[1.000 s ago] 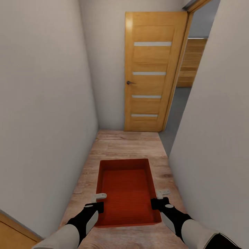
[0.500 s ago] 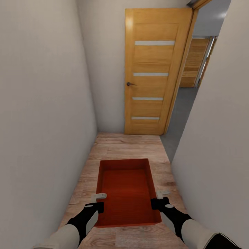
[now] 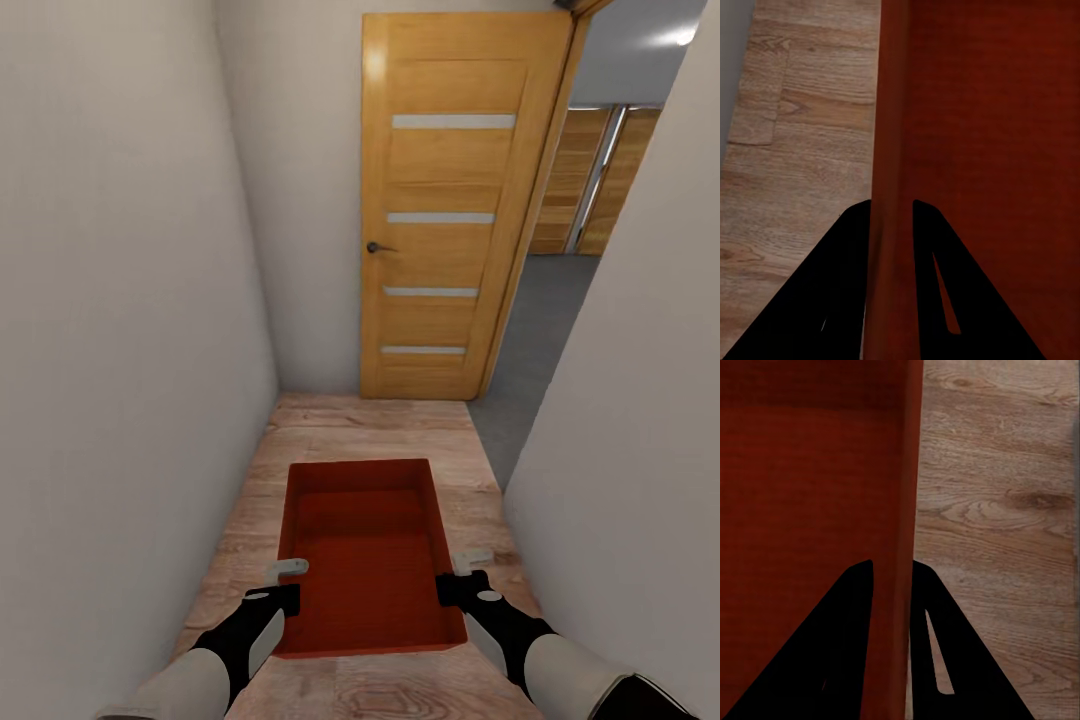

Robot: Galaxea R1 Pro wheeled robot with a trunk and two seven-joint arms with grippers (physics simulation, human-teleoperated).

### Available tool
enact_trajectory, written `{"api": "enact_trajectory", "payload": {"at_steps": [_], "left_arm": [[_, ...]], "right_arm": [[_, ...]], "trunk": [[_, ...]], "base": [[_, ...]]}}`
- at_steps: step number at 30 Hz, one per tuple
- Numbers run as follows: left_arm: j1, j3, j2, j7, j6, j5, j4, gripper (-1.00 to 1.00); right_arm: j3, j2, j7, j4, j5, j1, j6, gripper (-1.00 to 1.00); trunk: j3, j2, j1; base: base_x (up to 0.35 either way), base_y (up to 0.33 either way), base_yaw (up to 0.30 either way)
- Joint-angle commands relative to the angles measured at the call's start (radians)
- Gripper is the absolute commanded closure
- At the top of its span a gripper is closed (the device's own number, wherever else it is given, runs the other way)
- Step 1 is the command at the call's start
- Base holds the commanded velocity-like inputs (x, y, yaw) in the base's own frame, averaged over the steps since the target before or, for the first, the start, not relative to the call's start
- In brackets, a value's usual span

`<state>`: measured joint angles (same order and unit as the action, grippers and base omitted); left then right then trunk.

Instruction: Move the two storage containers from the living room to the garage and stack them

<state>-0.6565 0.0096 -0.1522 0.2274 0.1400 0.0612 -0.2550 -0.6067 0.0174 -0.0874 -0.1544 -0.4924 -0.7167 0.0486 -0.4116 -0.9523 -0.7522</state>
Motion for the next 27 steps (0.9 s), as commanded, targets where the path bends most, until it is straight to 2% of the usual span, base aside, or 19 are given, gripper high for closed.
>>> {"api": "enact_trajectory", "payload": {"at_steps": [1, 27], "left_arm": [[0.000, -0.005, 0.011, 0.009, 0.007, -0.023, -0.006, 1.00], [0.000, -0.005, 0.010, 0.010, 0.007, -0.023, -0.006, 1.00]], "right_arm": [[0.012, -0.002, -0.009, 0.016, -0.014, -0.001, 0.005, 1.00], [0.012, -0.002, -0.009, 0.016, -0.014, -0.001, 0.005, 1.00]], "trunk": [[-0.001, -0.001, -0.001], [-0.001, -0.001, -0.001]], "base": [[0.323, 0.000, 0.000], [0.323, 0.000, 0.000]]}}
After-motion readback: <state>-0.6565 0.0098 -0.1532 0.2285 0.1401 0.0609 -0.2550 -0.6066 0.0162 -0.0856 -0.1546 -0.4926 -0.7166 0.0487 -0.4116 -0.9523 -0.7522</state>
